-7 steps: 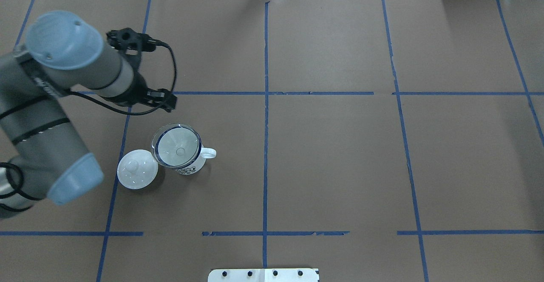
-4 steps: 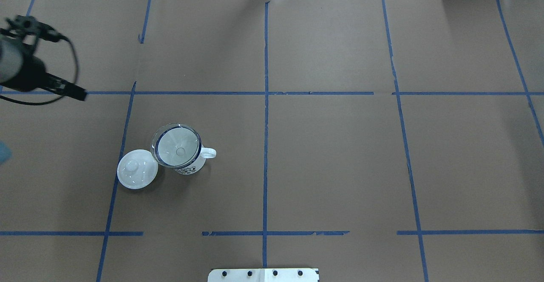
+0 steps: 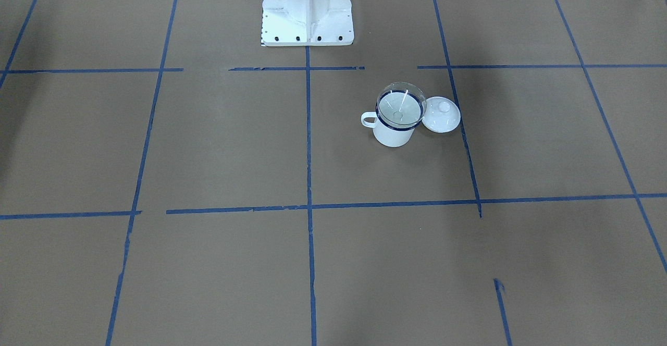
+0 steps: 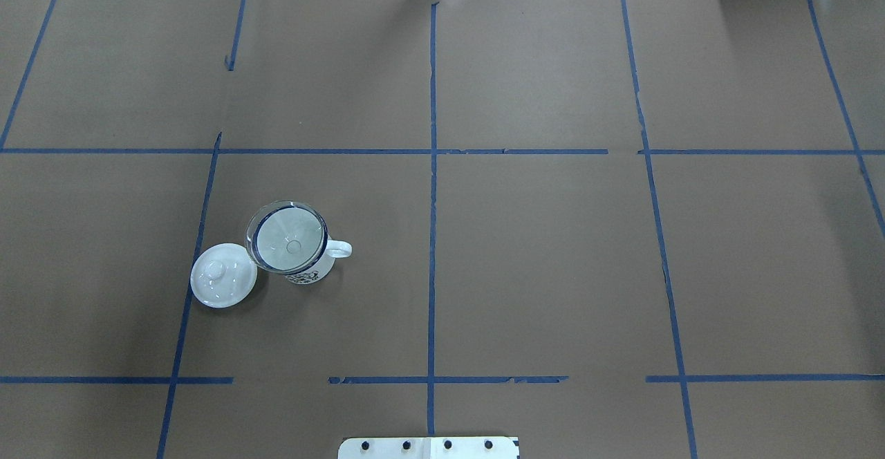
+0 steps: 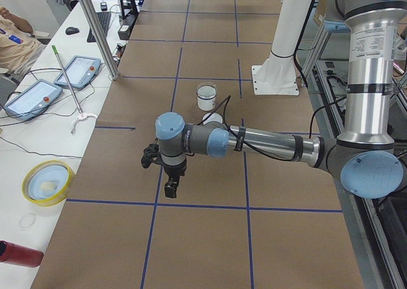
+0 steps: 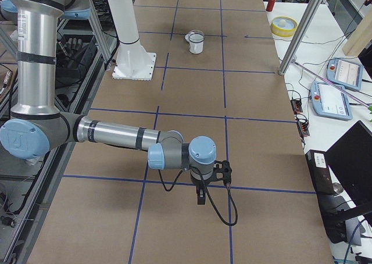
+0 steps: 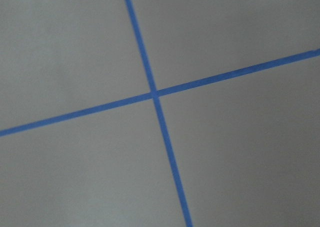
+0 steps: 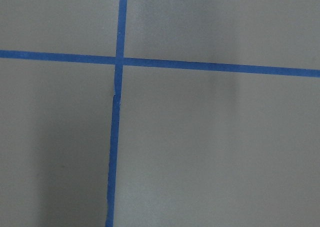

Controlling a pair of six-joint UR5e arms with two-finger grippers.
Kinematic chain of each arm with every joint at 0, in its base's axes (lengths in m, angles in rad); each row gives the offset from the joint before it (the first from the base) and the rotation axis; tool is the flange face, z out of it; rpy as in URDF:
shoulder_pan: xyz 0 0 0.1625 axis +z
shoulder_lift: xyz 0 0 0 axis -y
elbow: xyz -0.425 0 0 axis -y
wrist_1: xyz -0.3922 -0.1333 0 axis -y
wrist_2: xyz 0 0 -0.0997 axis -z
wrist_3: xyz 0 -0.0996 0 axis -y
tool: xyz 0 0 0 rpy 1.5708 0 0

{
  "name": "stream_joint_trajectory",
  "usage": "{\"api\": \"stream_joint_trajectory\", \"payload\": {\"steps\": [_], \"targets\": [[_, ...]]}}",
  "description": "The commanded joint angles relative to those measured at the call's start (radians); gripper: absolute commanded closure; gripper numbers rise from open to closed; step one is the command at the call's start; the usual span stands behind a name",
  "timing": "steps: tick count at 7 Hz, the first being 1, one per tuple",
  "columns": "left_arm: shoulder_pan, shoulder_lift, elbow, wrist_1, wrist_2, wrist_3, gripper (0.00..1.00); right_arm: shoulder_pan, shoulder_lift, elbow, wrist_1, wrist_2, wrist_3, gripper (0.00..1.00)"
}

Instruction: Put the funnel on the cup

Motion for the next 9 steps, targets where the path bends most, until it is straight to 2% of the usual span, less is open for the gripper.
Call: {"api": "stream_joint_trajectory", "payload": {"steps": [1,9], "targets": [[-0.055,0.038,-0.011,0.024,-0.088,0.076,0.0,0.0,0.0,0.0,0.0,0.0,0.0,0.0],[-0.053,0.041,-0.023,0.033,-0.093,0.078,0.0,0.0,0.0,0.0,0.0,0.0,0.0,0.0]]}}
